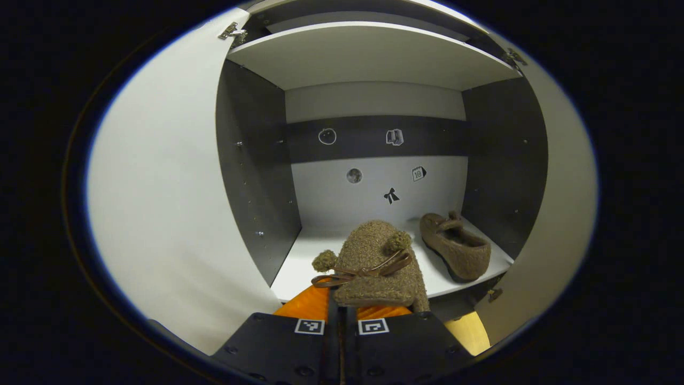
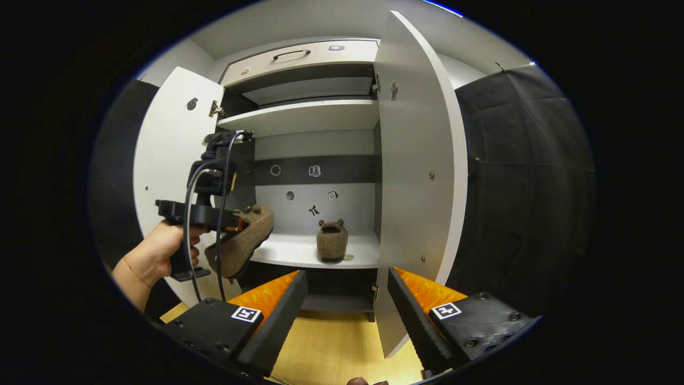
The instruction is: Grab one shoe with the right hand and put it into the shoe cabinet, grab the other shoe with the left hand and put it into the shoe cabinet; then close the right door with the right hand and the left door with the left hand.
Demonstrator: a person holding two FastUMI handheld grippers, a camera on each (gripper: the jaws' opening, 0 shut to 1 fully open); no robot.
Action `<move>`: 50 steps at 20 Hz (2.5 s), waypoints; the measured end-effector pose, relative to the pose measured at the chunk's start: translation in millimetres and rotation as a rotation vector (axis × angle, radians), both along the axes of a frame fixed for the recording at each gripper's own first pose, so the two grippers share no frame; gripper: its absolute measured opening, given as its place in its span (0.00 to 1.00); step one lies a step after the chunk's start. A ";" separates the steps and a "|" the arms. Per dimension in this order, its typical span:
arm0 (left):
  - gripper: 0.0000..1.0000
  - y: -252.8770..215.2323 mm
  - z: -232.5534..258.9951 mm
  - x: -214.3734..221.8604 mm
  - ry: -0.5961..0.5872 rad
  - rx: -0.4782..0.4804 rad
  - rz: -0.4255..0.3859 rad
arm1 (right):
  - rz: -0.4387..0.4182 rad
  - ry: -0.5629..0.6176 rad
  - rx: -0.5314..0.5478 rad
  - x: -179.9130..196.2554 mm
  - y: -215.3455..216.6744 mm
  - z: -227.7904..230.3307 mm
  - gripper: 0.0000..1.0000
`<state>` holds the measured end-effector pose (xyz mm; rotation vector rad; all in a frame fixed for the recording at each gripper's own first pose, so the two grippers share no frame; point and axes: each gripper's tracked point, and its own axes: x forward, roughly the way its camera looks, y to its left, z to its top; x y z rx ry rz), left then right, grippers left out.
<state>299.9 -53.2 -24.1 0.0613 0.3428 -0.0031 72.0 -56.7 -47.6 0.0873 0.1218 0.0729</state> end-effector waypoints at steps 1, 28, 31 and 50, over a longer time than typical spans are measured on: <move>0.08 0.1 1.2 11.7 -0.003 0.004 0.002 | -0.004 -0.001 0.003 2.1 -1.3 -0.2 0.99; 0.46 -3.4 -65.2 165.6 0.187 0.134 0.009 | -0.039 0.059 0.017 18.6 -24.3 -8.3 0.98; 0.73 -4.2 -54.0 144.9 0.145 0.091 -0.012 | -0.031 0.045 0.014 15.1 -23.6 -1.6 0.98; 1.00 -30.1 64.5 -94.0 -0.212 -0.043 -0.104 | -0.022 -0.042 0.038 -28.1 -43.8 50.3 1.00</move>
